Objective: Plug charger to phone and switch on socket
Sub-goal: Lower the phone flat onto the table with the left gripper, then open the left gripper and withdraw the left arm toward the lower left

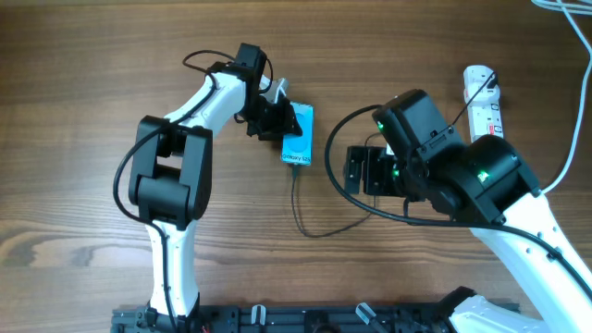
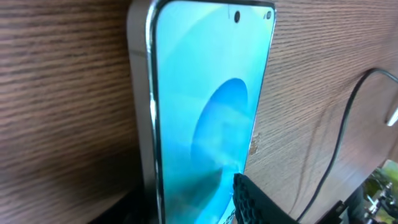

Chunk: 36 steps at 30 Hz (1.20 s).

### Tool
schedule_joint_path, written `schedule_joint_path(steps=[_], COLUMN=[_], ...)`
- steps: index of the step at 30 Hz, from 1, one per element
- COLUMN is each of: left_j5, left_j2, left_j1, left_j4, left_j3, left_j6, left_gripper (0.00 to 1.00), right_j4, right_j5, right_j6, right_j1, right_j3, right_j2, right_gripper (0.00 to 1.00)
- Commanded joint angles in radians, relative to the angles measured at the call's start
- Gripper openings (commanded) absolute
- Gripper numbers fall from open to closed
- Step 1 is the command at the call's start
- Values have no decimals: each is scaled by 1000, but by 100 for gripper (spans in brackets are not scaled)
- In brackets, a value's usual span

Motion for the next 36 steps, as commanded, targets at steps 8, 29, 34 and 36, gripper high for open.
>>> schedule_joint_path(steps=[8,29,34,36], left_j5=[-200,-246,-264,-310], left_j2=[23,-451,-711,-796], left_j1=[5,95,85,69], left_j4=[-60,-237,-204,-220], left_j3=[-16,63,63,63], left_j6=[11,-93,-154,-154], left_gripper=[50,100,100,100], right_j4=[-14,-14,-2,11], right_j5=[-5,25,25,29], right_j6=[6,4,4,3], right_j1=[-2,-2,-2,-2], right_j3=[-6,-6,-6,-6], right_j2=[13,13,13,13], right_gripper=[100,100,100,100])
